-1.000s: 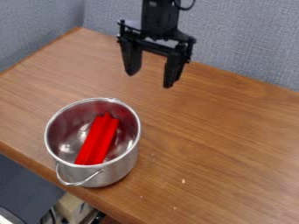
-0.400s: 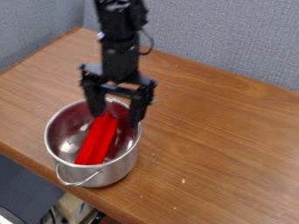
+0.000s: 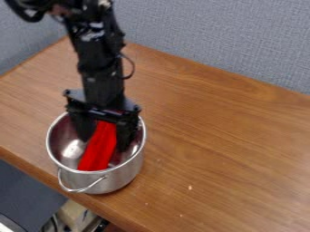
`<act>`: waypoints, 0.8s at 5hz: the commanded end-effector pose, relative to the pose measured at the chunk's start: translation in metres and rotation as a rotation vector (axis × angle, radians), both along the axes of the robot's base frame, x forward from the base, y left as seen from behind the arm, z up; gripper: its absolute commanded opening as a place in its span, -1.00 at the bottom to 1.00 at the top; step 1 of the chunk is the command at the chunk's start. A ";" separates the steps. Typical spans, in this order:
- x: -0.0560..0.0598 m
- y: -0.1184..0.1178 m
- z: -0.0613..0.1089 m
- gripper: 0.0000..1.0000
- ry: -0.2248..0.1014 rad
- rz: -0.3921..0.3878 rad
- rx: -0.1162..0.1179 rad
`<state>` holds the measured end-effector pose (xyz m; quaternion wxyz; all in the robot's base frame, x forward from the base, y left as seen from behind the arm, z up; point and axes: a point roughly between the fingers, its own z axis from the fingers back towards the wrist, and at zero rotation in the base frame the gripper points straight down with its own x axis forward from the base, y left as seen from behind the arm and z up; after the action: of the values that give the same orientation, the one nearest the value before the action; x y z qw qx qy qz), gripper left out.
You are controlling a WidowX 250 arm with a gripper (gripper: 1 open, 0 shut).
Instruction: Move the red object from the metal pot to the table
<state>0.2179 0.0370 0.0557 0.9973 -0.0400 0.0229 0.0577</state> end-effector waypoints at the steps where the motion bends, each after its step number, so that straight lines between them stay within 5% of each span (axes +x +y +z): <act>1: 0.000 0.010 0.005 1.00 -0.056 -0.003 0.001; 3: 0.009 0.021 -0.015 1.00 -0.042 0.086 0.004; 4: 0.010 0.021 -0.019 -1.00 -0.035 0.039 -0.001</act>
<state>0.2264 0.0565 0.0361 0.9962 -0.0418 0.0081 0.0765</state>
